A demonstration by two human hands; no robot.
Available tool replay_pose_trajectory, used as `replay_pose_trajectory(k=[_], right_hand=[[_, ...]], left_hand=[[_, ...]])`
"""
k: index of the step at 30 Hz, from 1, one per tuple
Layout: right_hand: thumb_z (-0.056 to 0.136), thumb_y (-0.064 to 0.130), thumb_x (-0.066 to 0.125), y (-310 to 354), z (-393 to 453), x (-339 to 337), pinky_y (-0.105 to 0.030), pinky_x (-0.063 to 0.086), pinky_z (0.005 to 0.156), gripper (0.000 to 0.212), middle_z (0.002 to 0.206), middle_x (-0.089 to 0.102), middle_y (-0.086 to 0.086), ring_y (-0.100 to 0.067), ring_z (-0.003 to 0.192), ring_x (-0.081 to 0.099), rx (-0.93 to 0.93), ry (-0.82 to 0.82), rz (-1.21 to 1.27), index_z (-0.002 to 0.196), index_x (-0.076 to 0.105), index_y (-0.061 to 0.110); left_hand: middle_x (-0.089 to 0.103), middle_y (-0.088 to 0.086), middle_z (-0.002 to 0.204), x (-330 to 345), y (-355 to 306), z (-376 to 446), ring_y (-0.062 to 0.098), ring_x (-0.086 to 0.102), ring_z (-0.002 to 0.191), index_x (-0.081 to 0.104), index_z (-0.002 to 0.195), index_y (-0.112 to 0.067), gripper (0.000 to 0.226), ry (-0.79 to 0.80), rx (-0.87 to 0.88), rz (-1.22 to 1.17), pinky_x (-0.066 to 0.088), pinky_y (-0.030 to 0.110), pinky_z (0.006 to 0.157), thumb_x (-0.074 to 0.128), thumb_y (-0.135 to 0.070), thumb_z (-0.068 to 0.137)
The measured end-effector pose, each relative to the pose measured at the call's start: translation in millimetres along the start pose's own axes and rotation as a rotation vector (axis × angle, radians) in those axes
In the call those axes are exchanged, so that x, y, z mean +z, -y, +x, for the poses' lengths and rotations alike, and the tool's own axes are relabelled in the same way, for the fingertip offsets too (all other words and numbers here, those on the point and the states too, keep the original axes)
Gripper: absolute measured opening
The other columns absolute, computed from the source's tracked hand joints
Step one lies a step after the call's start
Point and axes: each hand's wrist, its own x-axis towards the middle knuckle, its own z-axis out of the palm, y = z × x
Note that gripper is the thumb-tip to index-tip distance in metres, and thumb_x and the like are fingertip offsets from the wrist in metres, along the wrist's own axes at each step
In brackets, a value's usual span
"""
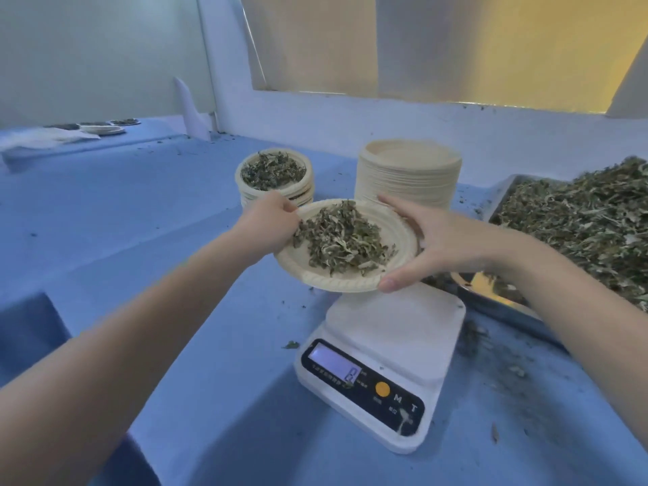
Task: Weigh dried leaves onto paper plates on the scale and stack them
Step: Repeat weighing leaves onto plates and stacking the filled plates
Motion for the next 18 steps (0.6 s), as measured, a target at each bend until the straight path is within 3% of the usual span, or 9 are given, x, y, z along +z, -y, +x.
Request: replay_pose_trajectory(k=[3, 5, 6, 9, 11, 13, 16, 18], right_hand=[[0.039, 0.069, 0.081, 18, 42, 3, -0.022, 0.024, 0.110, 0.137, 0.145, 0.024, 0.030, 0.003, 0.135, 0.026, -0.040, 0.013, 0.031, 0.150, 0.008, 0.035], [0.040, 0.062, 0.081, 27, 70, 11, -0.029, 0.032, 0.110, 0.121, 0.128, 0.036, 0.043, 0.001, 0.130, 0.039, -0.064, 0.009, 0.113, 0.143, 0.018, 0.047], [0.041, 0.057, 0.084, 31, 85, 17, -0.028, 0.037, 0.107, 0.114, 0.118, 0.044, 0.044, 0.002, 0.122, 0.048, -0.073, 0.006, 0.170, 0.138, 0.024, 0.050], [0.052, 0.034, 0.090, 40, 135, 41, -0.028, 0.046, 0.100, 0.107, 0.120, 0.058, 0.017, 0.000, 0.106, 0.061, -0.070, -0.005, 0.276, 0.142, 0.034, 0.027], [0.060, 0.016, 0.088, 45, 165, 60, -0.020, 0.049, 0.092, 0.082, 0.108, 0.064, 0.017, 0.006, 0.092, 0.063, -0.109, 0.002, 0.309, 0.130, 0.048, 0.027], [0.064, 0.006, 0.085, 48, 190, 79, -0.009, 0.048, 0.083, 0.074, 0.100, 0.063, 0.018, 0.010, 0.083, 0.061, -0.109, -0.007, 0.275, 0.129, 0.052, 0.019], [0.070, 0.009, 0.082, 43, 221, 105, -0.029, 0.046, 0.097, 0.071, 0.118, 0.064, 0.004, -0.013, 0.103, 0.062, -0.062, -0.007, 0.184, 0.133, 0.051, 0.014], [0.075, 0.013, 0.079, 39, 236, 115, -0.031, 0.043, 0.100, 0.072, 0.130, 0.058, -0.005, -0.019, 0.108, 0.061, -0.013, -0.020, 0.148, 0.138, 0.046, 0.012]], left_hand=[[0.066, 0.023, 0.090, -31, 19, 18, 0.025, 0.052, 0.070, 0.067, 0.095, -0.002, 0.024, -0.086, -0.054, 0.000, 0.042, 0.031, 0.064, 0.045, -0.009, 0.093], [0.067, 0.024, 0.096, -50, 36, 30, 0.028, 0.058, 0.077, 0.068, 0.097, -0.001, 0.025, -0.154, -0.100, -0.013, 0.047, 0.034, 0.070, 0.045, -0.008, 0.094], [0.067, 0.024, 0.096, -58, 46, 35, 0.030, 0.059, 0.081, 0.069, 0.096, -0.001, 0.025, -0.191, -0.131, -0.015, 0.049, 0.036, 0.073, 0.045, -0.008, 0.094], [0.067, 0.024, 0.095, -77, 84, 49, 0.033, 0.059, 0.082, 0.069, 0.095, -0.002, 0.024, -0.271, -0.238, -0.008, 0.050, 0.040, 0.077, 0.046, -0.007, 0.092], [0.067, 0.026, 0.094, -81, 111, 56, 0.035, 0.058, 0.080, 0.068, 0.095, -0.002, 0.023, -0.291, -0.308, -0.010, 0.050, 0.038, 0.074, 0.046, -0.007, 0.092], [0.067, 0.026, 0.096, -77, 138, 63, 0.035, 0.058, 0.079, 0.067, 0.097, -0.003, 0.022, -0.282, -0.374, -0.010, 0.049, 0.038, 0.073, 0.047, -0.009, 0.093], [0.066, 0.022, 0.105, -64, 166, 75, 0.032, 0.061, 0.091, 0.066, 0.104, -0.001, 0.027, -0.242, -0.426, 0.014, 0.047, 0.037, 0.084, 0.051, -0.020, 0.095], [0.065, 0.020, 0.111, -58, 177, 85, 0.034, 0.058, 0.105, 0.064, 0.108, 0.000, 0.034, -0.239, -0.442, 0.059, 0.043, 0.036, 0.089, 0.049, -0.027, 0.096]])
